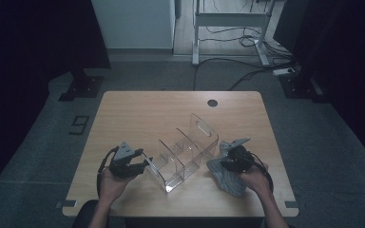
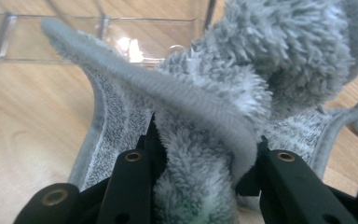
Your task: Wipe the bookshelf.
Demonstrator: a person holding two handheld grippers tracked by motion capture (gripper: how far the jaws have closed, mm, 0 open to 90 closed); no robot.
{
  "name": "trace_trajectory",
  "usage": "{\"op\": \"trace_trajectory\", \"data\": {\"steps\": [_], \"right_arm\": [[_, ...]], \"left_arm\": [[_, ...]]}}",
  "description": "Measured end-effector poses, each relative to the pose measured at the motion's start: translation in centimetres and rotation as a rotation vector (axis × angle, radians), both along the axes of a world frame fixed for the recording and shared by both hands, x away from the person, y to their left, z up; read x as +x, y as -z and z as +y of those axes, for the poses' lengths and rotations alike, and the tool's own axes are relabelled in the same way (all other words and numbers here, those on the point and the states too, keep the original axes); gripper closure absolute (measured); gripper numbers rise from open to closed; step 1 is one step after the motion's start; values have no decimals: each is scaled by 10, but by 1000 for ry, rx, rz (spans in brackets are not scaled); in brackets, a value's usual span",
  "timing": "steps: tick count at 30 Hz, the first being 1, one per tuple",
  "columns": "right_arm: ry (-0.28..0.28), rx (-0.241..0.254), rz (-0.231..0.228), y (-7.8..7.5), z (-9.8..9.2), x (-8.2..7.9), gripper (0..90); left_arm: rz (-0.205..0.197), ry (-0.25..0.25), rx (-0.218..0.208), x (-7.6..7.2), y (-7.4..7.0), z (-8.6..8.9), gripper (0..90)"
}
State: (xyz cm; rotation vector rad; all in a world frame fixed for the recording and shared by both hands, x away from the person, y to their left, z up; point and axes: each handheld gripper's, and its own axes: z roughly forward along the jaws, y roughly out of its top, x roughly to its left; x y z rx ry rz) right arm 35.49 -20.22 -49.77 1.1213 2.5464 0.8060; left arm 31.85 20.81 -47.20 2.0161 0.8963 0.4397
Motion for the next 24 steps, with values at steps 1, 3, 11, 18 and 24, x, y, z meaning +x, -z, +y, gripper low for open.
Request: {"op": "trace_trajectory", "data": {"steps": [1, 3, 11, 18, 24], "right_arm": [[-6, 3, -2, -1, 0, -3, 638], [-19, 19, -6, -5, 0, -8, 638], [-97, 71, -12, -17, 18, -21, 635], [-167, 84, -19, -17, 38, -25, 634], [-216, 88, -60, -16, 52, -24, 625]], "left_arm": [[0, 0, 0, 0, 0, 0, 452], [0, 0, 0, 0, 0, 0, 452], [0, -1, 0, 0, 0, 0, 452], [1, -3, 0, 0, 0, -1, 452], [1, 2, 7, 0, -1, -2, 452]]}}
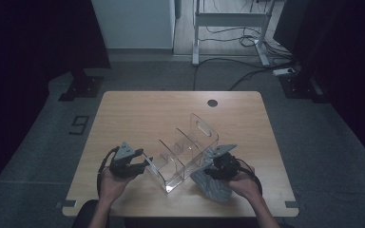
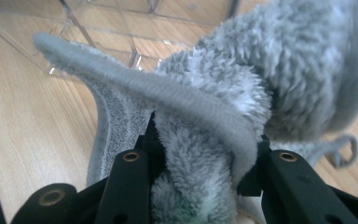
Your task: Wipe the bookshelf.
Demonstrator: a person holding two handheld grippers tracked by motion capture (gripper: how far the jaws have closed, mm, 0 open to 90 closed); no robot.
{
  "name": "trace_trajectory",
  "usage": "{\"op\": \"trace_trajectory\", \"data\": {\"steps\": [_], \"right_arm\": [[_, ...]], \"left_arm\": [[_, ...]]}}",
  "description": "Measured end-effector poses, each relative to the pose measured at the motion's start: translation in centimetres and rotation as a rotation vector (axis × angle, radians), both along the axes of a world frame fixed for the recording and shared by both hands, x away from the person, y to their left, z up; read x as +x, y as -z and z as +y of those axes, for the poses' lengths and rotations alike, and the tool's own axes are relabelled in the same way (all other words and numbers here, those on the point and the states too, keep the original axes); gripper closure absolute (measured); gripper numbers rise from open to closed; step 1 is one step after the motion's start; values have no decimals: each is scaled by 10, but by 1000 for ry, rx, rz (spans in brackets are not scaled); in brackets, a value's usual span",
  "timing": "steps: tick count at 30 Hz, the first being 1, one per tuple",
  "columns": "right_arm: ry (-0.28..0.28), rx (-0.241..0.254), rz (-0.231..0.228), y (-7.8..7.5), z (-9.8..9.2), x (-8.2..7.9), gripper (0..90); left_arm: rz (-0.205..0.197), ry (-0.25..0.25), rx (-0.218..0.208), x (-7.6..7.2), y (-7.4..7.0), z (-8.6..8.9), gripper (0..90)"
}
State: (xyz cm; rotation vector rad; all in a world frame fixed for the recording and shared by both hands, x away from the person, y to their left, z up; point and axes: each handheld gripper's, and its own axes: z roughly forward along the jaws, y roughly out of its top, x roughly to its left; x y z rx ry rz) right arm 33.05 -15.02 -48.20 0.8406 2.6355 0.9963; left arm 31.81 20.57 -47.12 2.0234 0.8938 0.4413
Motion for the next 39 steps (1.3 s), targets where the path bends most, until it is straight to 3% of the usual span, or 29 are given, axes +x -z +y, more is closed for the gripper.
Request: {"op": "trace_trajectory", "data": {"steps": [11, 29, 39], "right_arm": [[2, -10, -28, 8, 15, 10, 633], [32, -72, 31, 37, 18, 28, 640], [51, -52, 63, 45, 16, 31, 634]], "left_arm": [[-1, 3, 8, 0, -1, -4, 454], [-7, -14, -6, 1, 1, -8, 453], [-8, -22, -10, 0, 1, -8, 453]]}}
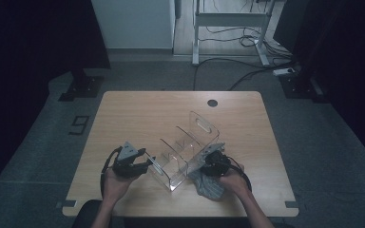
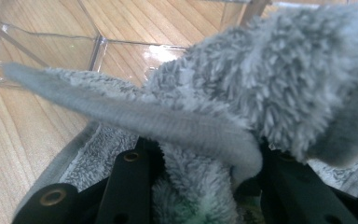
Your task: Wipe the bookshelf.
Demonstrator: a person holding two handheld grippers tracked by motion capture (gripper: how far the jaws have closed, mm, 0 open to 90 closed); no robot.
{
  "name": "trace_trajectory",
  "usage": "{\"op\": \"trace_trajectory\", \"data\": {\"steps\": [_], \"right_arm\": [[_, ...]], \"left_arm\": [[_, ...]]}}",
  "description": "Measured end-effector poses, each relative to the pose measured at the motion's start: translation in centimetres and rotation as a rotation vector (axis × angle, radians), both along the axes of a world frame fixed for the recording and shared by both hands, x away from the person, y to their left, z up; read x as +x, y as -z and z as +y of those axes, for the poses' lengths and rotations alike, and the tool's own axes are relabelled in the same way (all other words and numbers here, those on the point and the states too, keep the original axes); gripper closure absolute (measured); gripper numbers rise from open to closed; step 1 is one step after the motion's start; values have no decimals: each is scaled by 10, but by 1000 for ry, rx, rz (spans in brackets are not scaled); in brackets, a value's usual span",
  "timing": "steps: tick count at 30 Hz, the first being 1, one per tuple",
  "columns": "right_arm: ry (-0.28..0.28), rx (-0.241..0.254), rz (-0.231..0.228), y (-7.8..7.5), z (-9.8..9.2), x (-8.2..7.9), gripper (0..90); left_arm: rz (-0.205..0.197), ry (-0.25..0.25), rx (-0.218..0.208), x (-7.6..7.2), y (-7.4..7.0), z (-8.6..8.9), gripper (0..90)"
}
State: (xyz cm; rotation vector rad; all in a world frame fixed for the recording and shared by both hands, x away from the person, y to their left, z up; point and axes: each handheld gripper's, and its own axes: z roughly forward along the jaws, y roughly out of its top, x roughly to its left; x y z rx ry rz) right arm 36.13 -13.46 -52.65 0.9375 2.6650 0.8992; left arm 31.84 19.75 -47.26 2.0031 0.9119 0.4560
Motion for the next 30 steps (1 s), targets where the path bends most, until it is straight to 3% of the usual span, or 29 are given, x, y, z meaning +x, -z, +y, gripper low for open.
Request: {"op": "trace_trajectory", "data": {"steps": [11, 21, 30], "right_arm": [[7, -43, 0, -9, -12, -11, 635], [-6, 22, 12, -27, -32, -29, 637], [-96, 69, 6, -39, -17, -45, 633]], "left_arm": [[0, -1, -6, 0, 1, 0, 452], [0, -1, -7, 1, 1, 1, 452], [-1, 0, -5, 1, 1, 1, 452]]}}
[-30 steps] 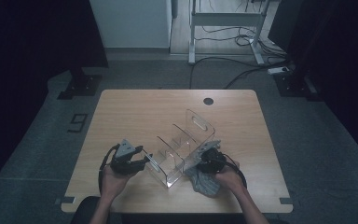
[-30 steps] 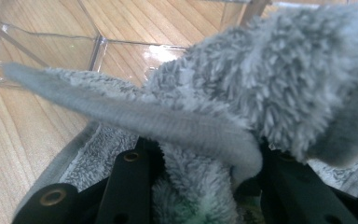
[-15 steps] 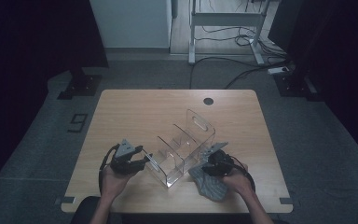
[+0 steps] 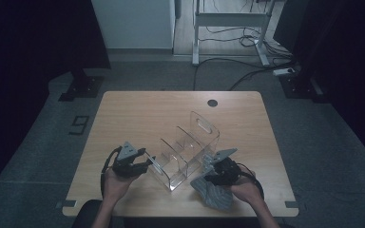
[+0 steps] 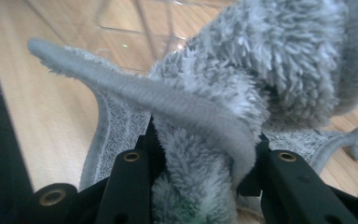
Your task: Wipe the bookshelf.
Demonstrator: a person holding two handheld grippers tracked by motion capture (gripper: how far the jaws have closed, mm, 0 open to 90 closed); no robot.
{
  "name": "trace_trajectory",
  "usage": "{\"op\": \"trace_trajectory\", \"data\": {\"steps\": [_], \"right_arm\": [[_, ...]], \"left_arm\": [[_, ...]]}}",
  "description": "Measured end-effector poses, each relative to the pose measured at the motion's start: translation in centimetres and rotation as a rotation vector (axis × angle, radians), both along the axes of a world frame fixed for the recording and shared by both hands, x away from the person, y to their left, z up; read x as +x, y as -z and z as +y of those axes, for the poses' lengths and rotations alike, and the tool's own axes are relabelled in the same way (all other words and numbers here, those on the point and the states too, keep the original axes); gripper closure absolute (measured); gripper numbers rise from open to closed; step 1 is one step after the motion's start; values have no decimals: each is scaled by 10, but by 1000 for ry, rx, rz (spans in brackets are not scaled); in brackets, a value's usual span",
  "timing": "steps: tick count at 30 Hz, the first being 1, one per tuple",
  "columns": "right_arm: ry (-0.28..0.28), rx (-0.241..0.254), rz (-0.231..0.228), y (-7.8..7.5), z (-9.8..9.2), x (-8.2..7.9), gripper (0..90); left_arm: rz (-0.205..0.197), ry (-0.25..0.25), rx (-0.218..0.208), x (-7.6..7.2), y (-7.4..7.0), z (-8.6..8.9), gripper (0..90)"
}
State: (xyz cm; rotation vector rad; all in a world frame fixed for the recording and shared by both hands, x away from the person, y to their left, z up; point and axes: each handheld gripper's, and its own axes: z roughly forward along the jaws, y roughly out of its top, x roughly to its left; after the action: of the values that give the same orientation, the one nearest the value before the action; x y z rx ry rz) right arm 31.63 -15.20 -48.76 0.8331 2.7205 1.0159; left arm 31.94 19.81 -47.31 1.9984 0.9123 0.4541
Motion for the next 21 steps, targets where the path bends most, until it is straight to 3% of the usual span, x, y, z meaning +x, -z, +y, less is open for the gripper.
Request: {"op": "trace_trajectory", "data": {"steps": [13, 21], "right_arm": [[-72, 13, -9, 0, 34, -9, 616], [-98, 1, -52, 0, 53, -11, 631]], "left_arm": [[1, 1, 2, -1, -1, -2, 453], [2, 4, 10, -2, -1, -8, 452]]}}
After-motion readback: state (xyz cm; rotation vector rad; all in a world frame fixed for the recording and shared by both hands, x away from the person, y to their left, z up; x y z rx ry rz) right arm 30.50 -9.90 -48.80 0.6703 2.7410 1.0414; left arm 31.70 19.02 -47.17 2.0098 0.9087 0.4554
